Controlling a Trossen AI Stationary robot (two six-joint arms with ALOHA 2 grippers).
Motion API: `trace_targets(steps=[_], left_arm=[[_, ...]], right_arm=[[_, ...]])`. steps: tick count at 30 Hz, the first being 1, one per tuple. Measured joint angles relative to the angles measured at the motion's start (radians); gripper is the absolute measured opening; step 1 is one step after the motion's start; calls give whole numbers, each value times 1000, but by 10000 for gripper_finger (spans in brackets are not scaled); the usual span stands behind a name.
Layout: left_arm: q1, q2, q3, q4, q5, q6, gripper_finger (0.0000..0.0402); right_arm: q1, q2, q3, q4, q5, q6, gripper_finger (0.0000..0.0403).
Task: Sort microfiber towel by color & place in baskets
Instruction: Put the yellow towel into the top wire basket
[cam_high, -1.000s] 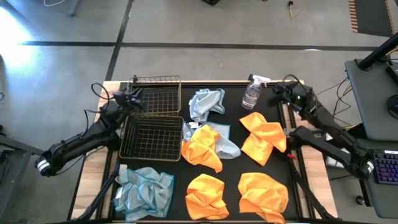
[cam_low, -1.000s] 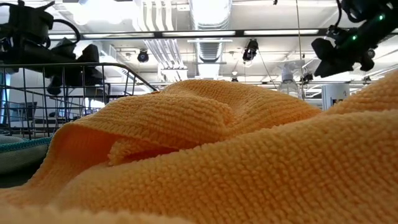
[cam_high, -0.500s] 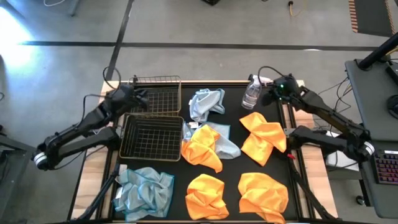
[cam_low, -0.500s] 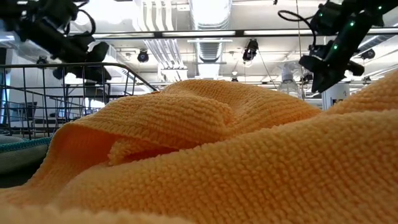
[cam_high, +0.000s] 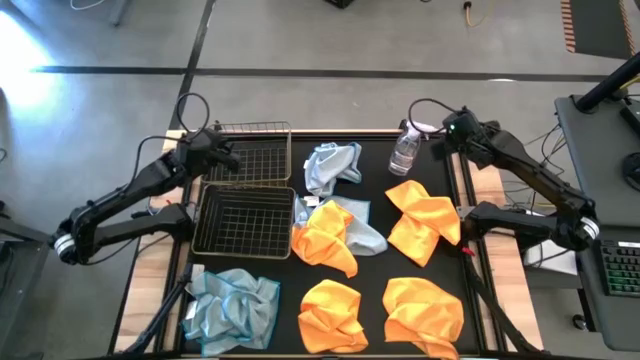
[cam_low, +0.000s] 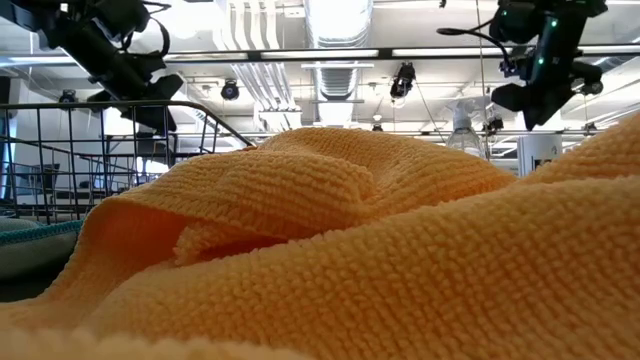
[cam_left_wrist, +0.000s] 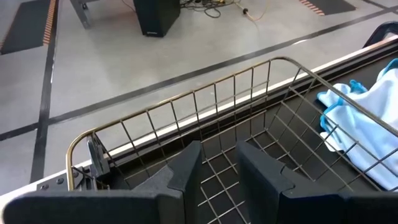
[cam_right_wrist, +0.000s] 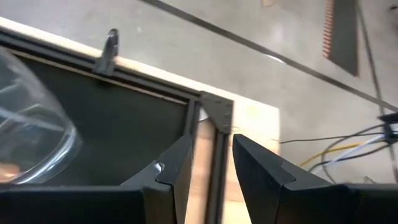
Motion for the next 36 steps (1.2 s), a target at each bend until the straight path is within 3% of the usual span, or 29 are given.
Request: trace_targets(steps=[4, 11, 14, 21, 29, 36], left_arm=[[0, 2, -13, 2, -10, 0, 84], [0, -4, -27, -1, -22, -2, 84], [0, -5, -15, -1, -22, 2, 84], [0, -7, 26, 3, -21, 38, 84], [0, -7, 81, -11, -17, 84, 84], [0, -7, 121, -45, -17, 105, 84]], right_arm=[[1, 18, 44, -21, -68, 8, 112], [1, 42, 67, -128, -530, 33, 111], [1, 56, 66, -226, -637, 36, 112], [1, 103, 61, -410, -652, 36, 112], [1, 160, 12, -414, -663, 35, 112], [72, 200, -44, -412, -755, 36, 112]])
